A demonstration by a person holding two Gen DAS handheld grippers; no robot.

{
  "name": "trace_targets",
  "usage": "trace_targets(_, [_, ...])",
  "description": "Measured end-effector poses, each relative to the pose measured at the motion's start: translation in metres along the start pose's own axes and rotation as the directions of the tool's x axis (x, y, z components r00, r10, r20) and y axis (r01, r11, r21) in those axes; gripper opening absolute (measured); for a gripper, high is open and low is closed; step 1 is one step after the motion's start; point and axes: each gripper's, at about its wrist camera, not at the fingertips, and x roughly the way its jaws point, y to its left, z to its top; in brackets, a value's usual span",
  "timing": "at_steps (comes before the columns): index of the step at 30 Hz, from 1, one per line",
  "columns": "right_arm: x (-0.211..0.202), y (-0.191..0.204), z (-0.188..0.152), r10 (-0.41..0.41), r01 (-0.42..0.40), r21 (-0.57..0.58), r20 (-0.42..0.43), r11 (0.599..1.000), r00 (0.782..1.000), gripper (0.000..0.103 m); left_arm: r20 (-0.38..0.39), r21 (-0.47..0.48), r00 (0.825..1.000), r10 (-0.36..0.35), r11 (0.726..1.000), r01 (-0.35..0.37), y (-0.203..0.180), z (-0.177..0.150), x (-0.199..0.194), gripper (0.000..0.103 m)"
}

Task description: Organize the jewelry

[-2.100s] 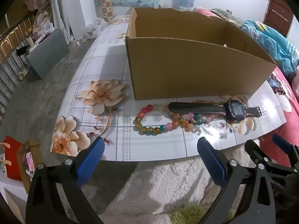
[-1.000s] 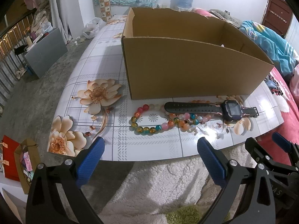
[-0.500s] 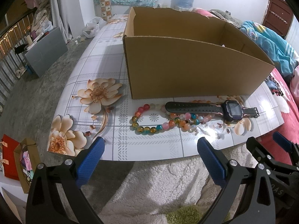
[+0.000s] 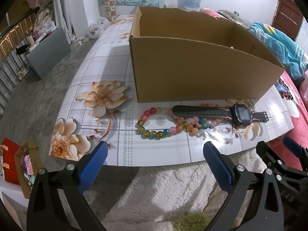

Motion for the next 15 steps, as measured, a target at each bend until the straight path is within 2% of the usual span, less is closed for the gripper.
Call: trace_targets(15, [0.0005,-0.0053,-0.0005,0.005,-0.005,0.005,0.016,1.0,1.0,0.095,0.021,0.011,1.0,-0.008,1.0,0.008,0.0064,-0.0001,0.0021,0.097])
